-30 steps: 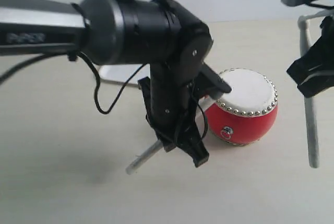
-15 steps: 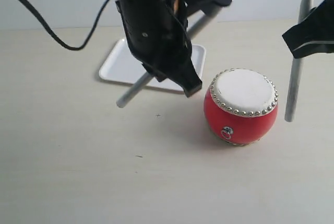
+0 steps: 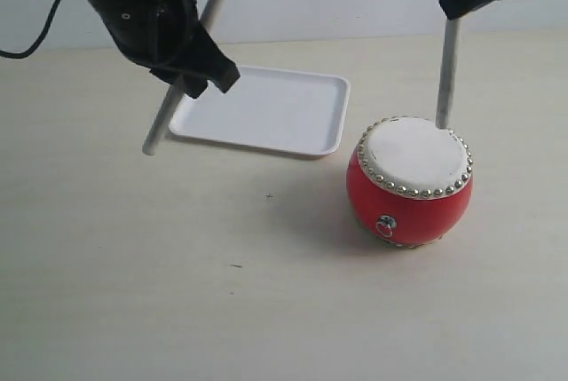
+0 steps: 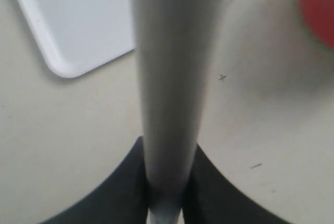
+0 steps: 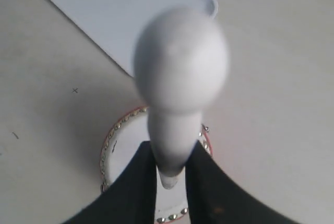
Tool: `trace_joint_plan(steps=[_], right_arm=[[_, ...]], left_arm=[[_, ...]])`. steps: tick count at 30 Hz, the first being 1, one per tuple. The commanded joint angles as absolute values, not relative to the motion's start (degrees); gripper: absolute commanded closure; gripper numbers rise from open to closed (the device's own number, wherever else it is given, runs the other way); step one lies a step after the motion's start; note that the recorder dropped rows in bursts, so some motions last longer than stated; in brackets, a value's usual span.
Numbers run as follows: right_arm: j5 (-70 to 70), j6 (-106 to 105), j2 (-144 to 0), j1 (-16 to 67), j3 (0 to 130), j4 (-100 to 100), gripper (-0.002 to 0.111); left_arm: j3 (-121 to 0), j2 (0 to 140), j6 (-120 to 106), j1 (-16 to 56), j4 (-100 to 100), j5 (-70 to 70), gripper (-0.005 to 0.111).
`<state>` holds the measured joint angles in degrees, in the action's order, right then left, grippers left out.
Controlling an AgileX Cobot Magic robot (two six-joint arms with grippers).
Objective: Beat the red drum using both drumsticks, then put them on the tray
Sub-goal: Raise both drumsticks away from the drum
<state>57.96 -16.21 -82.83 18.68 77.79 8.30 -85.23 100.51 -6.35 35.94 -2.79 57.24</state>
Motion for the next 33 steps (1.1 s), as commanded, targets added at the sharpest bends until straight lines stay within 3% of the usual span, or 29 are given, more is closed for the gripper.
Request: trace_joint_plan(steps=[1, 9, 17, 33], right_arm=[[60.8, -19.8, -90.07, 18.63, 87.38, 9.12, 0.108], [69.96, -22.41, -108.73, 19.36, 111.91, 8.49, 0.108], [69.96, -23.93, -127.57, 26.75, 130.64, -3.76, 0.108], [69.96, -29.29, -139.89, 32.02, 135.82, -12.62, 0.108]], left_arm=[[-79.46, 97.57, -7.2, 32.23, -1.88, 49.09, 0.107], [-66.83, 87.71, -7.72, 27.23, -1.74, 38.62, 0.107], [-59.57, 78.61, -8.8, 23.78, -0.61, 34.8, 0.107], [-58.69, 75.21, -10.09, 23.3, -0.61, 35.07, 0.107]])
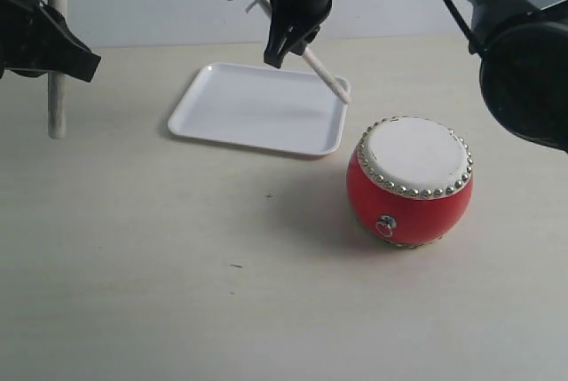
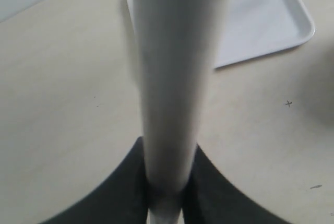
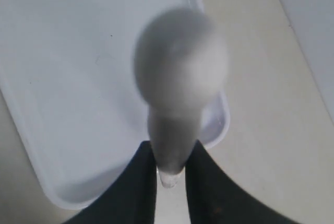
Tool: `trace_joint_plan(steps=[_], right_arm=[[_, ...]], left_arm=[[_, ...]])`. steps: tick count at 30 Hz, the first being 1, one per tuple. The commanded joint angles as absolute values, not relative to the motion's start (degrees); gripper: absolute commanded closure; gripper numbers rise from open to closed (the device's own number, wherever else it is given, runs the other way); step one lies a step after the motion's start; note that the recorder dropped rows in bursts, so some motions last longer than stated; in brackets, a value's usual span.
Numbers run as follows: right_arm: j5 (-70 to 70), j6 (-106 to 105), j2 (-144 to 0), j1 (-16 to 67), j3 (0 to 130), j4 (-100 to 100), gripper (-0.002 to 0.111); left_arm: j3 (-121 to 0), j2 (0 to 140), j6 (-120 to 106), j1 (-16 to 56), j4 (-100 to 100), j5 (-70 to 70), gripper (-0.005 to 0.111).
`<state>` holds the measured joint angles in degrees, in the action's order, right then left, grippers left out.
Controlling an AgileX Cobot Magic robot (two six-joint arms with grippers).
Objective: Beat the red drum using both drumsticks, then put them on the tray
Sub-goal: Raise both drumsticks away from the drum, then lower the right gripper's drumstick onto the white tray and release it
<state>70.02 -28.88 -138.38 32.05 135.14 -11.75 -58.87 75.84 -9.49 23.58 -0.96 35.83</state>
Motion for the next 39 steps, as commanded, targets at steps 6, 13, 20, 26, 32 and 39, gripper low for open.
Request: trace_joint_plan(steps=[6, 13, 20, 26, 32, 39], right_arm=[[69.96, -29.14, -141.91, 32.02, 135.82, -12.41, 0.108], [66.5, -28.31, -143.24, 32.02, 135.82, -11.26, 0.108], [65.97, -28.31, -142.38, 32.02, 135.9, -12.7, 0.108], [65.6, -28.31, -140.85, 32.23, 135.9, -13.25, 0.108], [64.94, -27.71, -139.62, 34.71, 135.9, -19.04, 0.108], [60.94, -24.97, -140.73, 37.3, 135.9, -19.97, 0.108]], left_arm=[[-58.69, 75.21, -10.37, 23.3, -0.71, 34.57, 0.107], [-58.69, 75.21, -10.37, 23.3, -0.71, 34.15, 0.107], [-58.69, 75.21, -10.37, 23.3, -0.71, 33.52, 0.107], [-58.69, 75.21, -10.37, 23.3, -0.71, 33.4, 0.107], [-58.69, 75.21, -10.37, 23.3, -0.71, 33.16, 0.107], [-58.69, 75.21, -10.37, 23.3, -0.71, 33.45, 0.107]])
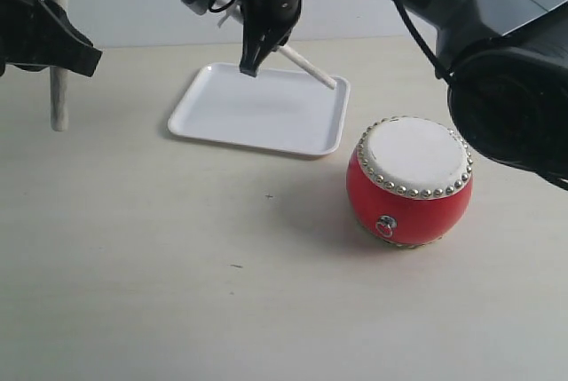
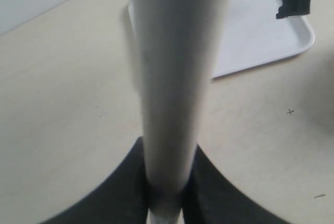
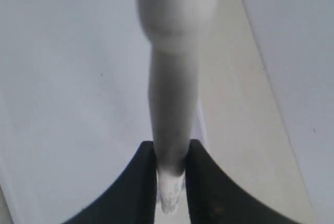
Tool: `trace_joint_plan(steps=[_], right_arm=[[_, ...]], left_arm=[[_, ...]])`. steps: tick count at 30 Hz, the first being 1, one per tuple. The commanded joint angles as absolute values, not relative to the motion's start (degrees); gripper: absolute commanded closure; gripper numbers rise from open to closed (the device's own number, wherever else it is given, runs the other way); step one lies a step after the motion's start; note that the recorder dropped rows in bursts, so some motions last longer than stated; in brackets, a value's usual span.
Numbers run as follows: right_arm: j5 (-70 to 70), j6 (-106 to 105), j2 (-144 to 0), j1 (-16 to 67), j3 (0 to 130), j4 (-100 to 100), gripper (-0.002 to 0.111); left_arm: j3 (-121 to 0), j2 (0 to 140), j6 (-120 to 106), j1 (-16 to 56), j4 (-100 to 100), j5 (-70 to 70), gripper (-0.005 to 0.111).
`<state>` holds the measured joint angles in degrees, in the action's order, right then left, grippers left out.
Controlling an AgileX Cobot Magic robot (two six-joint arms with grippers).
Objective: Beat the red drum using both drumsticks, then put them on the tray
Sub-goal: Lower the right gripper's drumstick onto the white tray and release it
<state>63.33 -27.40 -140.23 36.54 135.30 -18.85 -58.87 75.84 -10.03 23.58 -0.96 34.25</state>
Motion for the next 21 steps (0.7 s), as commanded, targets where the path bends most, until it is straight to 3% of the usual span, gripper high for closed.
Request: trace_joint_plan(steps=[1, 21], right_arm=[[60.81, -24.72, -140.91, 37.3, 135.9, -20.26, 0.108], [55.17, -17.27, -146.02, 37.3, 135.9, -22.89, 0.108]], left_arm=[[-58.69, 75.21, -10.37, 23.3, -0.71, 33.58, 0.107], [-58.69, 75.21, -10.38, 23.3, -0.71, 33.58, 0.107]])
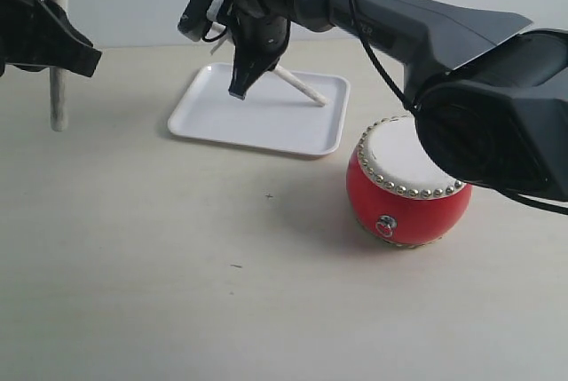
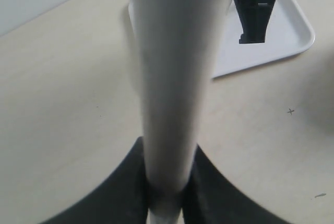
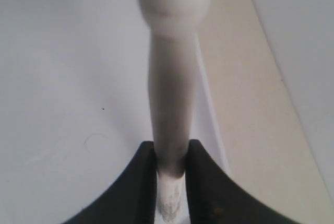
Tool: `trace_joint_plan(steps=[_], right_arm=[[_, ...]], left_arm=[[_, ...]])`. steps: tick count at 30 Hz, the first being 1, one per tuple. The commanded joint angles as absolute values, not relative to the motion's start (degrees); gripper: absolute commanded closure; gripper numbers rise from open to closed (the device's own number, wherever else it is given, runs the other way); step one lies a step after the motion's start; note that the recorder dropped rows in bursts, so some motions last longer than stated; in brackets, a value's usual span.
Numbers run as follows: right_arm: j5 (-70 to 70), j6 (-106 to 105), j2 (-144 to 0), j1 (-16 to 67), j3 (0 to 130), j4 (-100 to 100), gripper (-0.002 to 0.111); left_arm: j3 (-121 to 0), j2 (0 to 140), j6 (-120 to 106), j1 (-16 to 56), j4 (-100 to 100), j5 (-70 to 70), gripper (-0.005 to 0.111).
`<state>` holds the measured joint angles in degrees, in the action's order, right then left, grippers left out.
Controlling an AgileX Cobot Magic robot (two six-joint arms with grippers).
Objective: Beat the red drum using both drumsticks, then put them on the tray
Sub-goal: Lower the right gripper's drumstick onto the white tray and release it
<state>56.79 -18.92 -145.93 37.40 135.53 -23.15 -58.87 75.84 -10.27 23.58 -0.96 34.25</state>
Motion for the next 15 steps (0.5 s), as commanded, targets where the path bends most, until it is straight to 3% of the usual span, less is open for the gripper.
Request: trace_joint_plan(steps=[1, 15], right_arm=[[55.17, -17.27, -146.02, 37.3, 135.9, -22.89, 0.108], [61.67, -16.3, -148.38, 37.3, 135.9, -23.15, 0.108]], left_arm=[[-58.69, 75.21, -10.38, 23.3, -0.71, 33.58, 0.107], [-58.69, 75.21, -10.28, 23.3, -0.71, 34.01, 0.107]])
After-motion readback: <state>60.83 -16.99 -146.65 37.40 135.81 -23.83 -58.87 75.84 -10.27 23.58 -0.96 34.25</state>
